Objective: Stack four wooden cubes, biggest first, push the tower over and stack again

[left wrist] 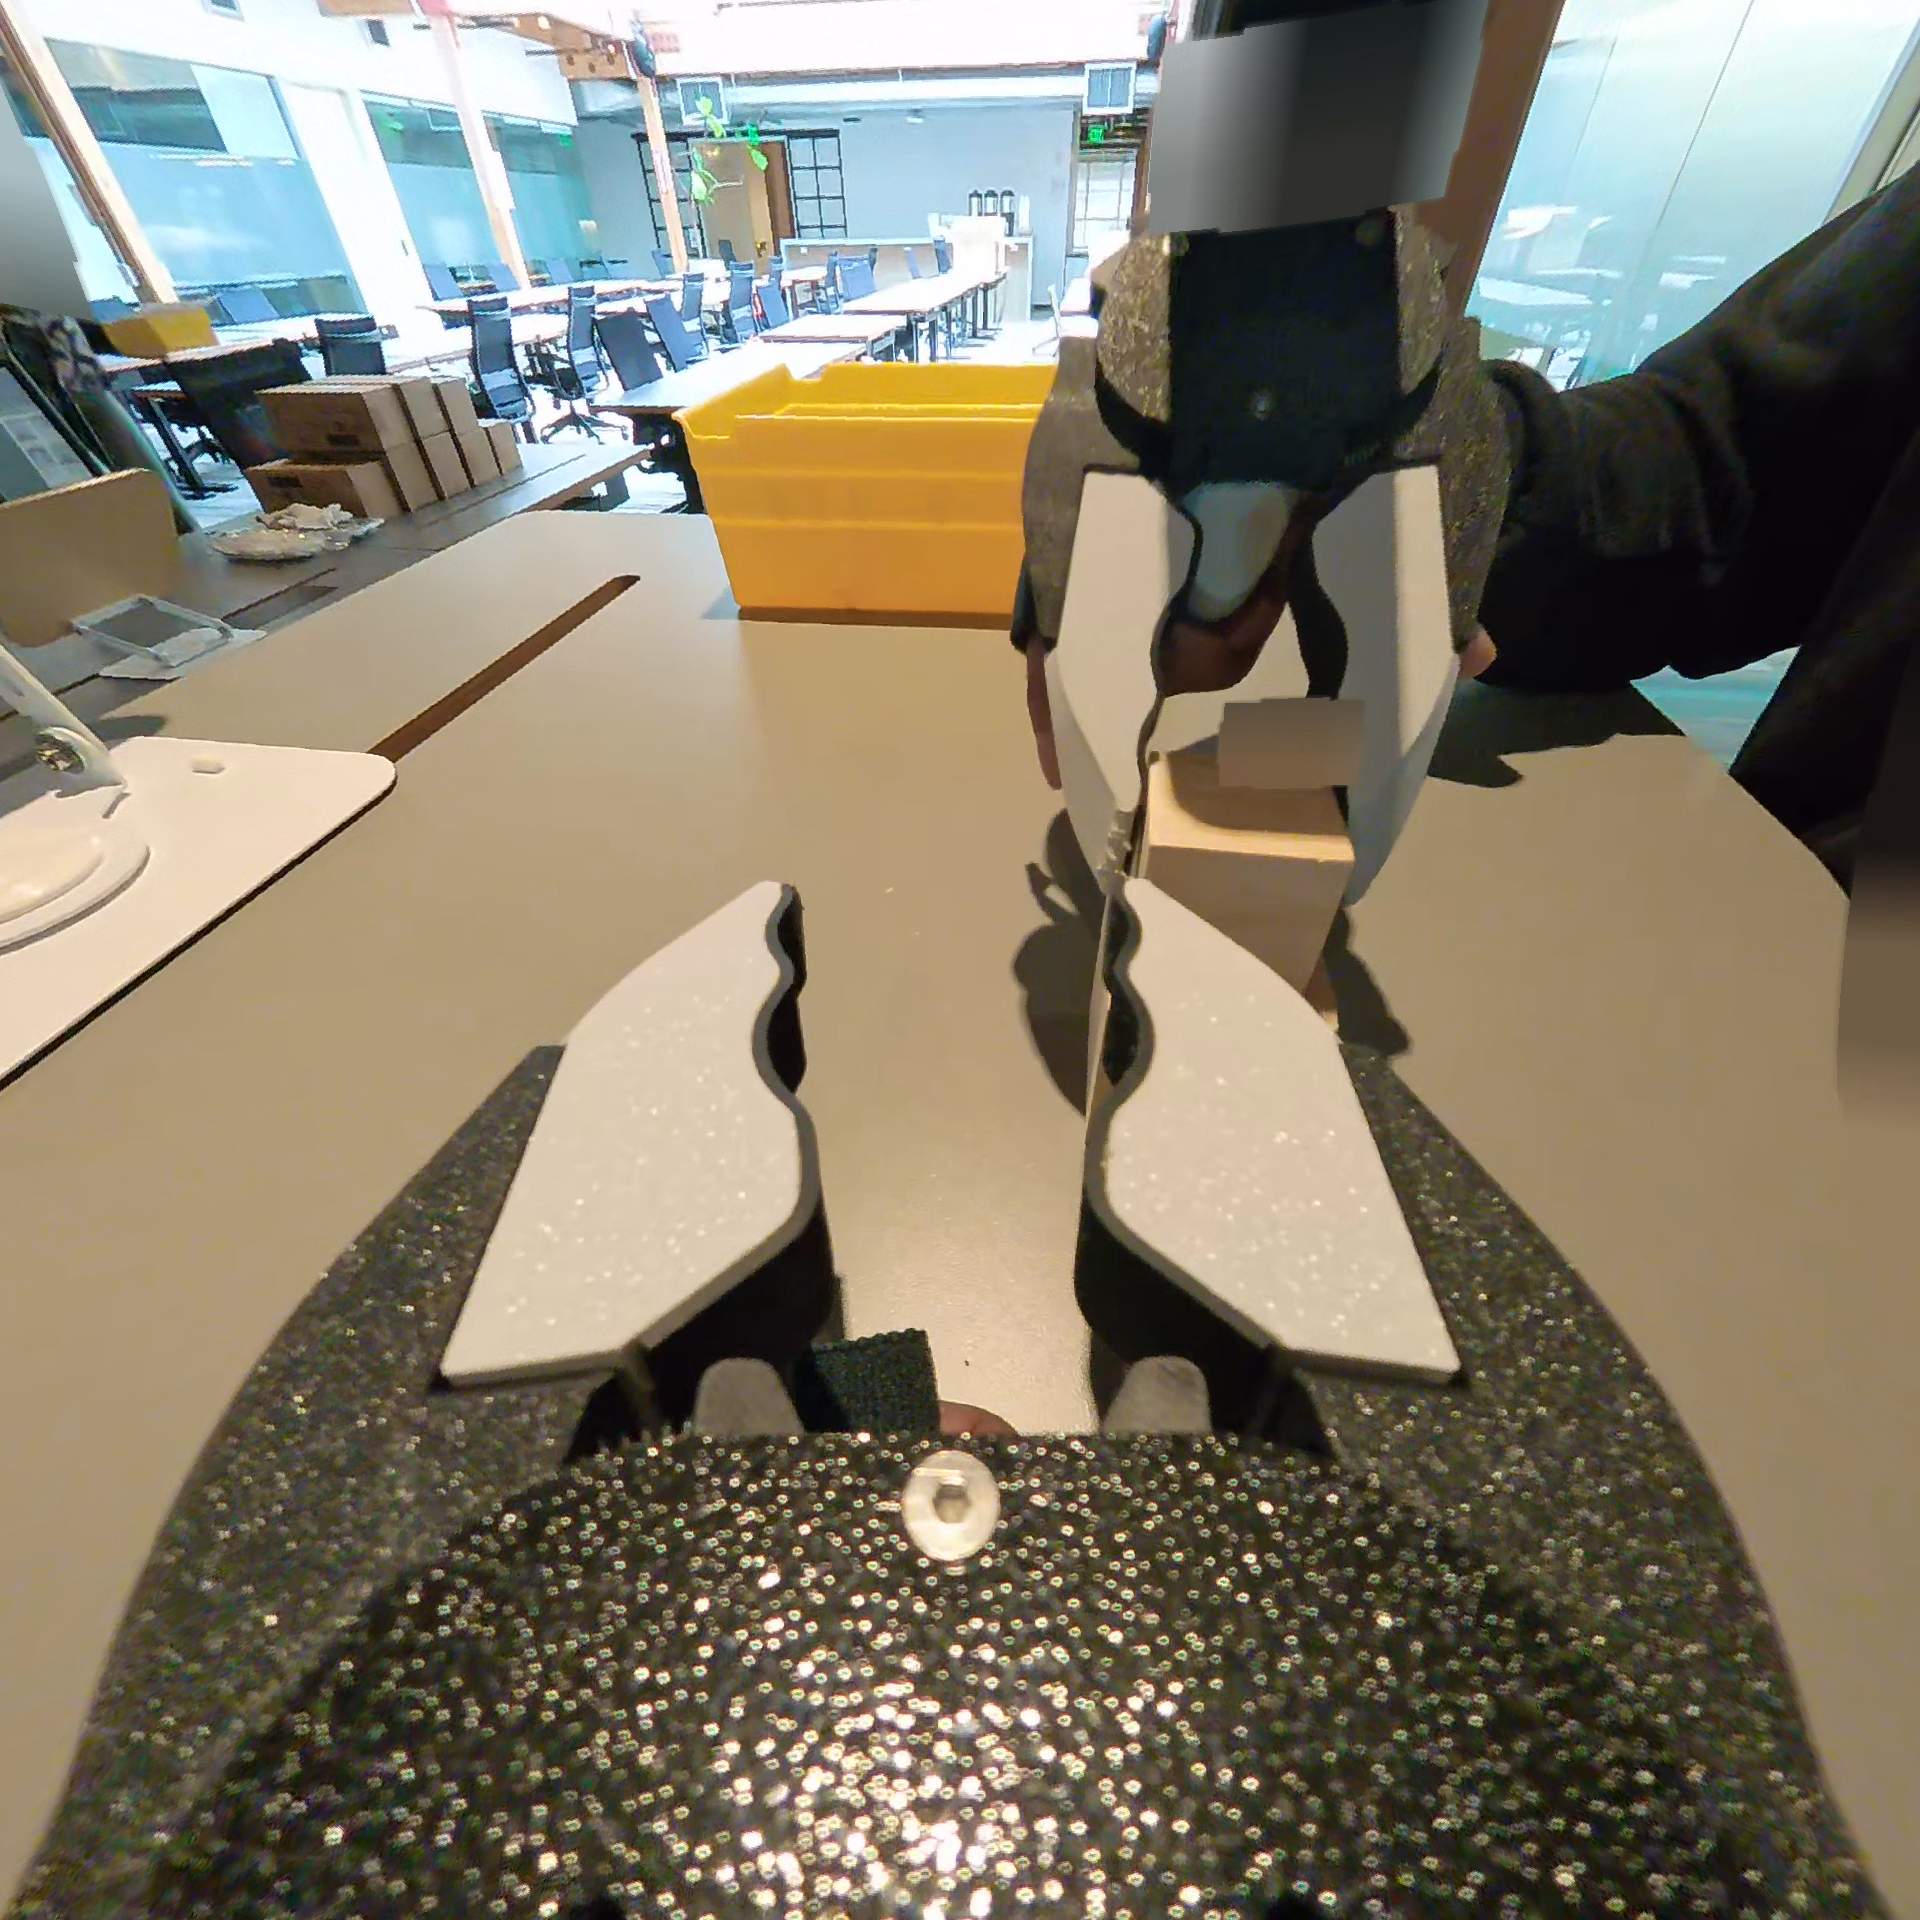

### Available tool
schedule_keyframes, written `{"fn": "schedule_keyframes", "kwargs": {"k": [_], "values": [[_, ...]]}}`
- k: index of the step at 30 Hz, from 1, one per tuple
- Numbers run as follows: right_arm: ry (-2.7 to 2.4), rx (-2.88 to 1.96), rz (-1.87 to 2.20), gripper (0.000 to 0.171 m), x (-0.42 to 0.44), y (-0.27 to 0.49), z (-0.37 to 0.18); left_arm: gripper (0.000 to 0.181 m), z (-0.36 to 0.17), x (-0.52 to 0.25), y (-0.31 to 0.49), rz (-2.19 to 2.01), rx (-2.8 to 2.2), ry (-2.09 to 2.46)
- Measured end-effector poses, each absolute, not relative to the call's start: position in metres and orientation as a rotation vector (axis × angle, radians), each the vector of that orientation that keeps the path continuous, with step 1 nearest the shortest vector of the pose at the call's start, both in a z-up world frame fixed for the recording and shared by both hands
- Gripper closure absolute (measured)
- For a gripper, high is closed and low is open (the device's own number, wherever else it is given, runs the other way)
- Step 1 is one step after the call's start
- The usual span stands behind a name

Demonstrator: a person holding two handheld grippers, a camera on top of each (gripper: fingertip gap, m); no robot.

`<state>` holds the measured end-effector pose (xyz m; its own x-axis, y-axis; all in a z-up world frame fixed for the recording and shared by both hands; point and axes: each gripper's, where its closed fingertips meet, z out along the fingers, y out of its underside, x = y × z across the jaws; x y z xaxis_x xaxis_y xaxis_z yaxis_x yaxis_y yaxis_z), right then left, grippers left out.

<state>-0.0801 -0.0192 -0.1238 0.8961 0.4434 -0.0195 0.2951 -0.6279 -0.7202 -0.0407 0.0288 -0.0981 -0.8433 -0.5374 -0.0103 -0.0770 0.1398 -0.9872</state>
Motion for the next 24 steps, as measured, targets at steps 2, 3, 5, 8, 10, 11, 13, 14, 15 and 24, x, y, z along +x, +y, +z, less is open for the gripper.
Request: {"fn": "schedule_keyframes", "kwargs": {"k": [2,3,5,8,10,11,13,14,15,24], "values": [[-0.555,-2.290,0.256,0.116,-0.083,-0.021,-0.126,0.127,-0.098,-0.041,0.029,-1.753,-0.590,2.058],[-0.564,-2.275,0.260,0.111,-0.085,-0.021,-0.125,0.127,-0.097,-0.041,0.029,-1.755,-0.589,2.057],[-0.564,-2.237,0.277,0.104,-0.088,-0.023,-0.120,0.127,-0.097,-0.041,0.029,-1.757,-0.587,2.055],[-0.538,-2.199,0.294,0.100,-0.082,-0.038,-0.114,0.127,-0.097,-0.042,0.029,-1.758,-0.581,2.050],[-0.515,-2.167,0.293,0.102,-0.075,-0.057,-0.111,0.127,-0.096,-0.042,0.030,-1.760,-0.583,2.048],[-0.511,-2.160,0.278,0.104,-0.071,-0.068,-0.109,0.127,-0.096,-0.042,0.030,-1.762,-0.583,2.045],[-0.484,-2.140,0.230,0.111,-0.060,-0.090,-0.104,0.127,-0.096,-0.042,0.030,-1.762,-0.584,2.040],[-0.463,-2.117,0.214,0.114,-0.056,-0.101,-0.100,0.127,-0.096,-0.041,0.031,-1.763,-0.588,2.039],[-0.442,-2.093,0.210,0.118,-0.053,-0.112,-0.097,0.127,-0.095,-0.041,0.031,-1.767,-0.593,2.037],[-0.231,-2.077,0.276,0.137,-0.053,-0.217,-0.121,0.128,-0.094,-0.038,0.033,-1.794,-0.633,2.032]]}}
